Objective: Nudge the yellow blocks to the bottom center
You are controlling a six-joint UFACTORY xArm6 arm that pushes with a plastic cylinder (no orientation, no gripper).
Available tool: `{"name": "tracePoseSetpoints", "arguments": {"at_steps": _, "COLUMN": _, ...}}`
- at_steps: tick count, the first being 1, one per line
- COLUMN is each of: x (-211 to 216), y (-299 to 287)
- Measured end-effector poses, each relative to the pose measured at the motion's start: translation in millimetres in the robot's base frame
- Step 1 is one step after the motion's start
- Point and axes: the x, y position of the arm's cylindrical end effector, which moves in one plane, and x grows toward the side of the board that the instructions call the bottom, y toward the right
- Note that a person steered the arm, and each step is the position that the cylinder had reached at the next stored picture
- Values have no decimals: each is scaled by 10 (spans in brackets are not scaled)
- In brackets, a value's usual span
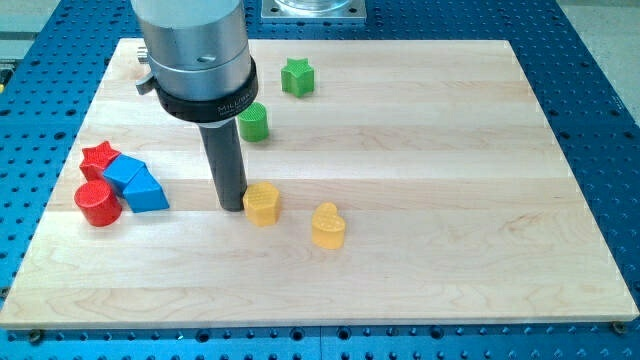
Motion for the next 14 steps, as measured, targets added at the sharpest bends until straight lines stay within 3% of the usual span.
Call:
{"name": "tracePoseSetpoints", "arguments": {"at_steps": 1, "x": 5, "y": 281}}
{"name": "tracePoseSetpoints", "arguments": {"at_steps": 3, "x": -470, "y": 823}}
{"name": "tracePoseSetpoints", "arguments": {"at_steps": 4, "x": -114, "y": 516}}
{"name": "tracePoseSetpoints", "arguments": {"at_steps": 5, "x": -77, "y": 509}}
{"name": "tracePoseSetpoints", "arguments": {"at_steps": 6, "x": -555, "y": 907}}
{"name": "tracePoseSetpoints", "arguments": {"at_steps": 8, "x": -332, "y": 1217}}
{"name": "tracePoseSetpoints", "arguments": {"at_steps": 10, "x": 99, "y": 1036}}
{"name": "tracePoseSetpoints", "arguments": {"at_steps": 12, "x": 221, "y": 637}}
{"name": "tracePoseSetpoints", "arguments": {"at_steps": 13, "x": 42, "y": 608}}
{"name": "tracePoseSetpoints", "arguments": {"at_steps": 14, "x": 290, "y": 126}}
